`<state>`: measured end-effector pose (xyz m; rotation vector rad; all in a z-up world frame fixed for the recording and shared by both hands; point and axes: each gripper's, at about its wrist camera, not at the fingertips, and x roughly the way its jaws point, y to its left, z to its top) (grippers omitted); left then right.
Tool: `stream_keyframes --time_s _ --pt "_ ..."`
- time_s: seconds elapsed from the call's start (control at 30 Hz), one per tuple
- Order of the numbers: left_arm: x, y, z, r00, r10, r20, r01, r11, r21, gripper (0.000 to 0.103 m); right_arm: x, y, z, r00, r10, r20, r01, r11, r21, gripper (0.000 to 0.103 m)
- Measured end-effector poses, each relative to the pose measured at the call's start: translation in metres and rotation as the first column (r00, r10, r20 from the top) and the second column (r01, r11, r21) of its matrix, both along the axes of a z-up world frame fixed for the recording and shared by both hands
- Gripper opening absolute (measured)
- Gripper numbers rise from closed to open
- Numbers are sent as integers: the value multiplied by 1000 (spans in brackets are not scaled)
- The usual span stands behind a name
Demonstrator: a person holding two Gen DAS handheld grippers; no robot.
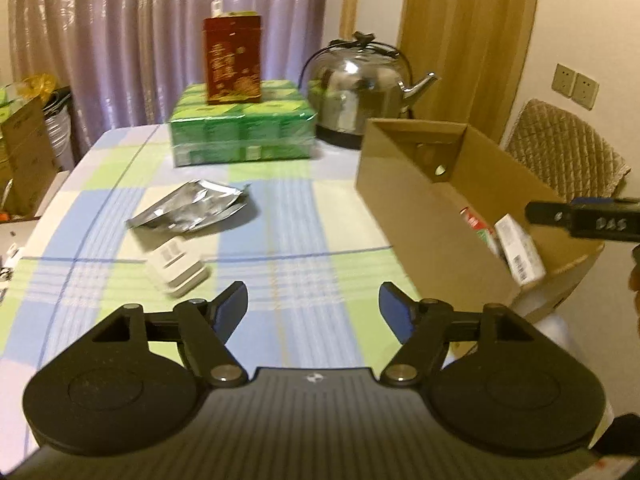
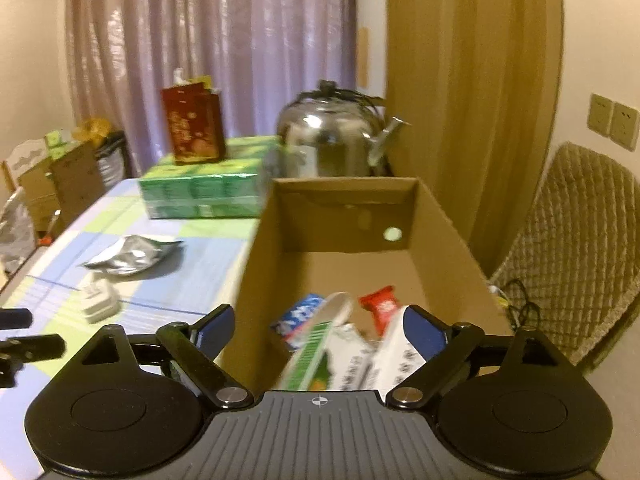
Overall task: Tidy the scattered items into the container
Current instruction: 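Open both tools to drop the two boxes into the cardboard box, then withdraw both open tools back over the table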
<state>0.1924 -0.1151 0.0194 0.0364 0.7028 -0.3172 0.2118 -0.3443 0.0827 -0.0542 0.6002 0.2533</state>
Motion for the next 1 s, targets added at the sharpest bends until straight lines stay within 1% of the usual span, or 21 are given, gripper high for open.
stream_keyframes --time_s 0.13,0.3,0.37,0.47,0.6,0.67,0.8,0.93,1.0 --pt "-17 24 2 1000 31 1 -31 1000 0 72 -20 25 3 997 73 -2 -73 997 -14 92" --pt "-33 52 5 998 56 12 -57 998 19 74 -38 55 4 988 152 -3 -152 987 -44 95" --pt "-37 64 5 998 70 11 -70 997 16 77 -41 66 5 984 177 -6 -177 983 -55 96" --pt "-40 80 2 997 81 5 -81 997 20 78 -43 80 4 978 209 -8 -209 975 -72 97" --pt "-38 94 -6 998 65 -11 -65 997 36 81 -39 100 2 962 271 -26 -272 956 -110 97" --pt "-32 100 -12 999 39 -13 -39 998 51 81 -33 112 2 948 315 -32 -317 937 -145 97" --pt "-8 110 -24 1000 -16 -15 17 996 89 81 -10 136 0 908 415 -59 -418 883 -215 97" --pt "32 115 -39 993 -116 -17 117 986 120 81 23 166 -9 843 528 -104 -534 795 -289 97" --pt "56 116 -48 985 -169 -18 170 973 154 82 42 182 -16 801 584 -130 -590 736 -333 97"
